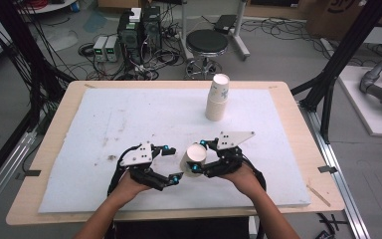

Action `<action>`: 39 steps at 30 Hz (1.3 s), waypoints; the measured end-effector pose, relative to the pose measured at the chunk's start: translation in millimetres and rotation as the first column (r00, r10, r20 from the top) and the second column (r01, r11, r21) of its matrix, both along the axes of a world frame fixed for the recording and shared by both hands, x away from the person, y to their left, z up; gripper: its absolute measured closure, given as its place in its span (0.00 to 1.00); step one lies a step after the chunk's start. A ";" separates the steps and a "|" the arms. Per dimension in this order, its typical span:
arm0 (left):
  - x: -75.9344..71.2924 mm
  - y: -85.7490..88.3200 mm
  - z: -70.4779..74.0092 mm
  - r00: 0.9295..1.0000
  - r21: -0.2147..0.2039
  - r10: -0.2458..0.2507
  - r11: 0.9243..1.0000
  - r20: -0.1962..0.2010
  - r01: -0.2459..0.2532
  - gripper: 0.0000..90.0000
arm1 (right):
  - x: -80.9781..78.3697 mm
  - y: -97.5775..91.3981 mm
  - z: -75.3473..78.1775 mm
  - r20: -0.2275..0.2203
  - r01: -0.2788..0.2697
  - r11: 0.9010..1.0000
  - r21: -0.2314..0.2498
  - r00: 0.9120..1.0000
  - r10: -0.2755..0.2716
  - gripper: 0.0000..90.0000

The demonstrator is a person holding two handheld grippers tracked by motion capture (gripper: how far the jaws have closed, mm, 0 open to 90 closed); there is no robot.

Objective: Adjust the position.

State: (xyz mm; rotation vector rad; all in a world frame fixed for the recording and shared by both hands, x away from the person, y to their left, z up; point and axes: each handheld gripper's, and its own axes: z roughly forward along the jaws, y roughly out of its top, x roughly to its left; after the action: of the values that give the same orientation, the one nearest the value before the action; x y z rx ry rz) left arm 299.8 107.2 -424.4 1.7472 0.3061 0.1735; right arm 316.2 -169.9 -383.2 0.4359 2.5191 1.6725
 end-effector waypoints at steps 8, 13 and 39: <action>2.1 -13.3 -3.3 1.000 0.015 -0.023 1.000 -0.008 0.023 0.18 | -0.6 3.9 -0.6 -0.002 -0.013 1.000 0.000 1.000 0.013 0.39; 3.8 -18.1 -4.9 1.000 0.018 -0.023 1.000 -0.014 0.023 0.18 | -1.6 6.0 0.2 0.001 -0.020 1.000 0.004 1.000 0.020 0.39; 6.1 -21.4 6.9 0.997 0.106 -0.072 0.992 -0.018 0.074 0.37 | -0.9 7.2 0.6 -0.047 -0.011 0.999 0.034 0.999 0.012 0.22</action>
State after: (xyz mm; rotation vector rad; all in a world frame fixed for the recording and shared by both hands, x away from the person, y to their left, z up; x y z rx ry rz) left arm 305.9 85.7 -417.5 1.8628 0.2469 0.1265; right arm 315.4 -162.7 -382.6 0.4697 2.5339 1.7318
